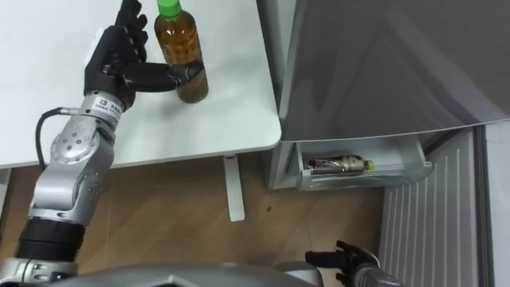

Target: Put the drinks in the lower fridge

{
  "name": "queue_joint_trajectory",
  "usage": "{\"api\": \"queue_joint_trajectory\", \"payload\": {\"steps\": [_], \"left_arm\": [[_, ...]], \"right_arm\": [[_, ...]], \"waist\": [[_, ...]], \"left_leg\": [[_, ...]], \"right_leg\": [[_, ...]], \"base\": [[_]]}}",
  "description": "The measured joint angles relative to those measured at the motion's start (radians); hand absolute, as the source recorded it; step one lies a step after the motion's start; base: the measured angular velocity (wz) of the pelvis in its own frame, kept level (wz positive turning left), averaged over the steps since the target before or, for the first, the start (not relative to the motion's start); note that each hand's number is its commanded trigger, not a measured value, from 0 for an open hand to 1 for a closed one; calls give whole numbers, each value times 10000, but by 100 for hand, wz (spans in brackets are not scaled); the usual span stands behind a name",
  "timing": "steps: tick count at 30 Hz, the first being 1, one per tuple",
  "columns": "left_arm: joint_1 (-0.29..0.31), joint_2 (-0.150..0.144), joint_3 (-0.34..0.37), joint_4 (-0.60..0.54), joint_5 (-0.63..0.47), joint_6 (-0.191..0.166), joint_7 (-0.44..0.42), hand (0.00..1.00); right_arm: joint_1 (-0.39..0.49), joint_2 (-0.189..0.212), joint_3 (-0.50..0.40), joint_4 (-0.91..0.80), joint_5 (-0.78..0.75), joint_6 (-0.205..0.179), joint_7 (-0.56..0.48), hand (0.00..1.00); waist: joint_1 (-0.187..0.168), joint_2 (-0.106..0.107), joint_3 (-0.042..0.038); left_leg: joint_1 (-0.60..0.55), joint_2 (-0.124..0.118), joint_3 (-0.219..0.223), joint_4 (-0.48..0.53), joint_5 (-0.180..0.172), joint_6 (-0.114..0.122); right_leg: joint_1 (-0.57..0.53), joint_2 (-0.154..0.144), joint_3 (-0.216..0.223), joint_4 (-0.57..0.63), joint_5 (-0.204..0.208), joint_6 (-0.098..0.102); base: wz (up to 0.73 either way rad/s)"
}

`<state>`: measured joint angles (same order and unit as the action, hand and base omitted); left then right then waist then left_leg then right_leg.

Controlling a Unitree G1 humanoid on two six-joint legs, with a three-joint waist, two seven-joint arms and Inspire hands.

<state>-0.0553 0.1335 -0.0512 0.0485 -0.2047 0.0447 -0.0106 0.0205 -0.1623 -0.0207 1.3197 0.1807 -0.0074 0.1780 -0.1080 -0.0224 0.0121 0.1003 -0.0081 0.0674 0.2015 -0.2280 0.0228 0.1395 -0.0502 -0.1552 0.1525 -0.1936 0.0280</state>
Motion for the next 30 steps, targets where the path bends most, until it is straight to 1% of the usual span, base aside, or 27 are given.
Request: {"api": "queue_joint_trajectory", "payload": {"steps": [2,7,10,14,16,21,25,30], "left_arm": [[-82,-6,-1,292,-3,1,2,0],[-103,-18,-4,346,-36,8,29,0],[-115,-20,-4,366,-459,7,58,0],[-157,-21,-11,664,-1026,4,81,0],[-183,-24,-11,855,-1168,5,81,0],[-188,-16,-5,1151,-1172,3,92,0],[-234,-12,-7,1696,-1172,8,105,0],[-284,-12,-7,1765,-1172,15,135,0]], "right_arm": [[6,0,-1,-37,-42,-1,-12,0],[1,0,-3,-92,-72,1,-72,0],[0,0,-12,-87,-66,-10,-167,0],[11,0,-13,-83,-23,-33,-314,0],[15,-1,-16,-84,-22,-33,-342,0],[34,-12,-24,-98,-22,-28,-339,0],[30,-29,-24,-101,-28,21,-319,0],[25,-29,-28,-148,-27,90,-306,0]], "waist": [[-47,24,-12],[-170,66,-28],[-251,119,-34],[-284,195,6],[-286,209,0],[-282,222,9],[-307,239,11],[-348,246,16]], "left_leg": [[2,8,23,0,0,0],[-14,14,34,-17,0,0],[21,17,104,-29,0,0],[142,21,163,-51,0,0],[148,26,180,-51,0,0],[155,31,177,-58,0,0],[158,28,137,-58,0,0],[158,21,132,-58,0,0]], "right_leg": [[-10,5,26,3,2,-3],[-42,11,30,7,5,-8],[-38,10,100,6,6,-8],[25,15,179,4,6,-8],[21,19,194,4,6,-9],[26,26,207,4,8,-13],[30,26,227,7,10,-14],[28,25,254,10,13,-9]], "base": [[-2],[0],[-6],[-6],[-2],[0],[0],[0]]}}
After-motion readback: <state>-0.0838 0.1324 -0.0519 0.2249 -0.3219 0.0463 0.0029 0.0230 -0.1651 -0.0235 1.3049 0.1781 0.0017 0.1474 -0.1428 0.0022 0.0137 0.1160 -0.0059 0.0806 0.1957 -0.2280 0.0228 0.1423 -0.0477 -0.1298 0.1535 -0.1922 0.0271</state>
